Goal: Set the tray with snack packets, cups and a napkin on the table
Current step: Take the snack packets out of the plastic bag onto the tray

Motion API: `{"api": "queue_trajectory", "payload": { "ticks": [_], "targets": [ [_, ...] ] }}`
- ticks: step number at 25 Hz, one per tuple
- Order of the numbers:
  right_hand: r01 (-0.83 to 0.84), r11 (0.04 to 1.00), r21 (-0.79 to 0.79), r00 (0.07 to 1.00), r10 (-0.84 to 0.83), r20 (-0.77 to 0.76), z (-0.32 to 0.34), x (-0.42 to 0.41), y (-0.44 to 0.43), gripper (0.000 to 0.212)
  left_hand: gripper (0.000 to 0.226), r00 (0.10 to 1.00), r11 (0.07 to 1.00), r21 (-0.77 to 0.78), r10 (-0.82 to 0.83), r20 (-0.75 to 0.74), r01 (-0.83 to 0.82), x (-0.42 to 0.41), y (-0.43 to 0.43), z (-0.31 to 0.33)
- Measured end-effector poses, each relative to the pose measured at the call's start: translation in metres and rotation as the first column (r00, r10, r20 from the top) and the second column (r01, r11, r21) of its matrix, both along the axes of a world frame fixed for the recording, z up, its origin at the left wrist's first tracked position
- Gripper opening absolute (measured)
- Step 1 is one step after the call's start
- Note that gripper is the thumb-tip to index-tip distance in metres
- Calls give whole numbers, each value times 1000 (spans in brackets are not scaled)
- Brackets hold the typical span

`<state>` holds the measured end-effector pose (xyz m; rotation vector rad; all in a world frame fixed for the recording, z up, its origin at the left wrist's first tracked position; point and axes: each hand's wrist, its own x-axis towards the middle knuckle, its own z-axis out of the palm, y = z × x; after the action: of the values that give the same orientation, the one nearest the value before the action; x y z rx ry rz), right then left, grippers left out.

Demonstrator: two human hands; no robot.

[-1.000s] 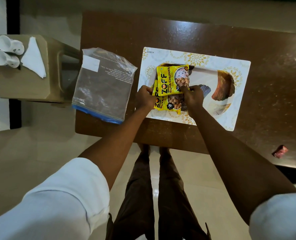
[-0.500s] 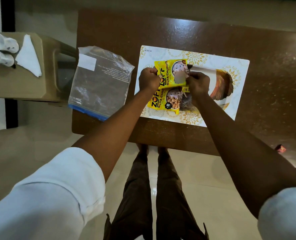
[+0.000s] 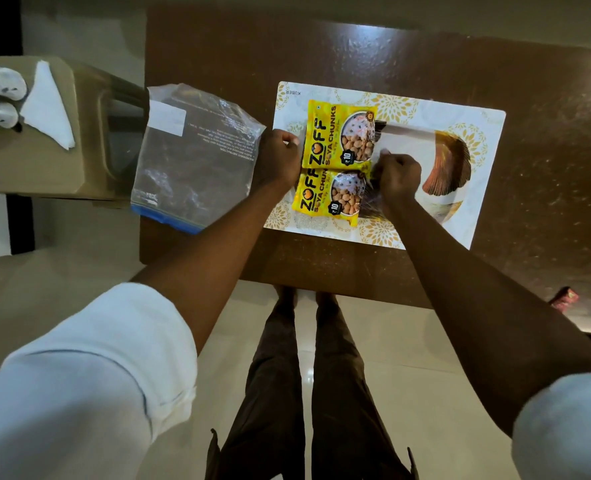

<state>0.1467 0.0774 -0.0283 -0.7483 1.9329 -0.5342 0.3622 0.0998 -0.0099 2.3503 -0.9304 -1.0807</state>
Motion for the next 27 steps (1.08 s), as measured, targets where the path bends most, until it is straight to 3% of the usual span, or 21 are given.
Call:
{"api": "queue_trajectory", "payload": {
  "ticks": [3, 6, 11, 16, 20, 27],
  "targets": [
    [-122, 990, 70, 983, 130, -132, 10, -9, 29, 21, 15, 999, 999, 19, -38, 21, 37, -11, 27, 11],
    [-238, 966, 103, 968, 245, -61, 21, 3, 45, 17, 20, 999, 999, 17, -42, -8, 43, -22, 47, 13],
    [-157, 984, 89, 987, 158, 1, 16, 17, 45, 20, 20, 993, 996, -4, 88, -85, -88, -19, 53, 6],
    [-150, 988, 24, 989, 150, 12, 14, 16, 48, 24, 37, 977, 991, -27, 127, -169, -134, -17, 64, 6],
    [-132, 990, 56, 991, 132, 1, 12, 15, 44, 22, 31, 977, 988, -41, 139, -160, -147, -17, 64, 0],
    [-65, 988, 140, 991, 47, 128, 9, -2, 39, 26, 25, 973, 984, -13, 172, -156, -176, -12, 54, -3]
  ]
}}
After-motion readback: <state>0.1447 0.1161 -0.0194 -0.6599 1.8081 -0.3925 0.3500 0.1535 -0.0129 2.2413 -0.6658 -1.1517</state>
